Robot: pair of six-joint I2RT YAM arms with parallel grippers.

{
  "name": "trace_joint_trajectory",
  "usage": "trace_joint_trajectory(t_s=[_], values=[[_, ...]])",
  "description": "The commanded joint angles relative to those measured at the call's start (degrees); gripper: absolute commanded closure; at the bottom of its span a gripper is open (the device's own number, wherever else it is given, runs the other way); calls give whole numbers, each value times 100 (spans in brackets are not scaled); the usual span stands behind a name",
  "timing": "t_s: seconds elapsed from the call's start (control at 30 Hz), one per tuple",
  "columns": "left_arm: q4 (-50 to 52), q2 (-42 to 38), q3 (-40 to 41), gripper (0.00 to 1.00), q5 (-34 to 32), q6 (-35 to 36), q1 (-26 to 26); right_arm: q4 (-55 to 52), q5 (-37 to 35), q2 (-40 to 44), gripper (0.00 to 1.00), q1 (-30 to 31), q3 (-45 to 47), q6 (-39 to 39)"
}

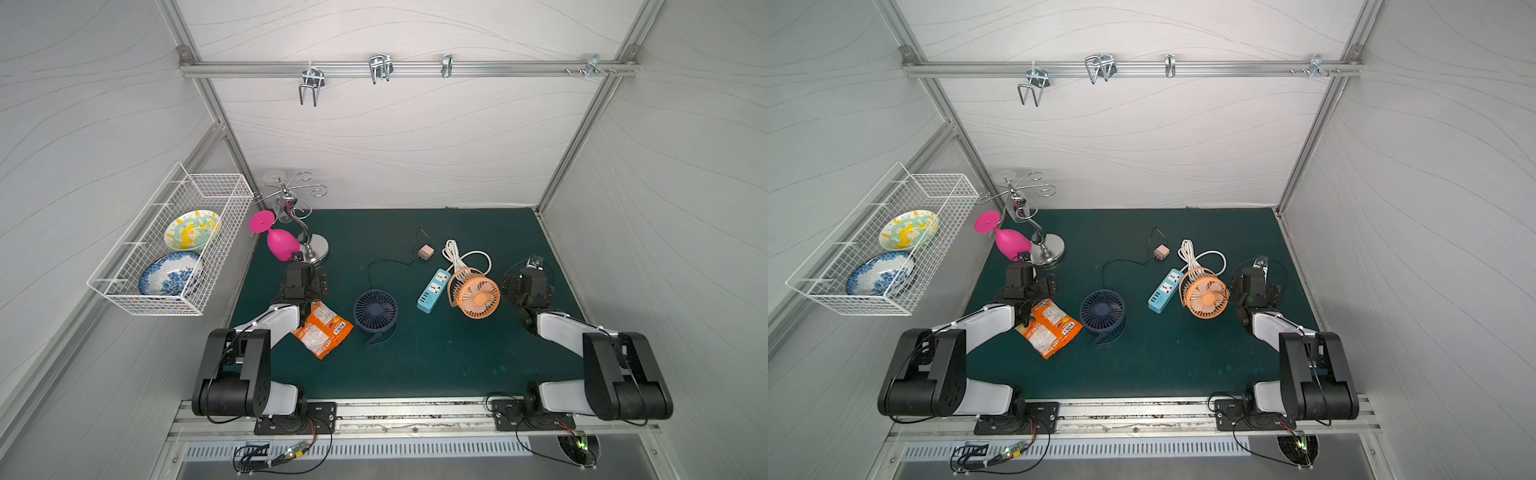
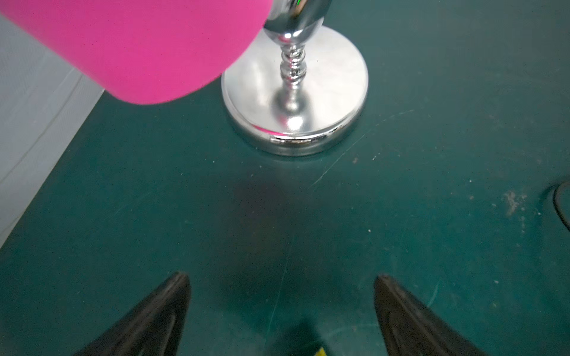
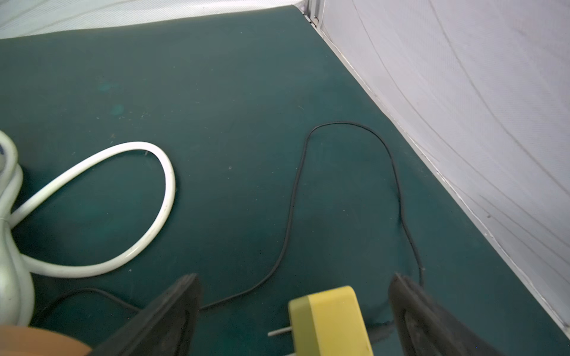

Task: Unplug the desk fan from the power strip
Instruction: Reset both arms

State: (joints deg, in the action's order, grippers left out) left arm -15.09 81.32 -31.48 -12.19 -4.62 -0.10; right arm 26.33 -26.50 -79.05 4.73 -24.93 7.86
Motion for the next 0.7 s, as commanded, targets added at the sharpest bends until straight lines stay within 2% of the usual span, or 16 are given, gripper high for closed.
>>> trace_joint_trajectory(t_s=[0.0, 0.07, 0.13, 0.2, 0.27, 0.33, 0.47, 0.67], values=[[-1993, 201, 258, 4, 57, 269, 62, 1951, 117, -333, 1, 81, 363, -326], [-2302, 370, 346, 5, 44, 227, 79, 2745, 218, -654, 1, 88, 561, -469], [-2857, 599, 563, 5, 156, 279, 86, 2508, 737, -662, 1, 56, 506, -554], [-3137, 658, 695, 5, 431, 371, 81, 3220, 882, -1043, 1, 60, 605, -736], [-3577, 834, 805, 5, 481, 444, 80, 2827, 800, -943, 1, 48, 510, -575], [-3326, 784, 745, 4, 499, 410, 80, 2790, 785, -1022, 1, -102, 461, -433], [-3334, 822, 723, 0, 491, 416, 80, 2035, 656, -995, 1, -122, 81, -295], [-3348, 807, 736, 0, 495, 419, 80, 2049, 641, -989, 1, -120, 102, -301]])
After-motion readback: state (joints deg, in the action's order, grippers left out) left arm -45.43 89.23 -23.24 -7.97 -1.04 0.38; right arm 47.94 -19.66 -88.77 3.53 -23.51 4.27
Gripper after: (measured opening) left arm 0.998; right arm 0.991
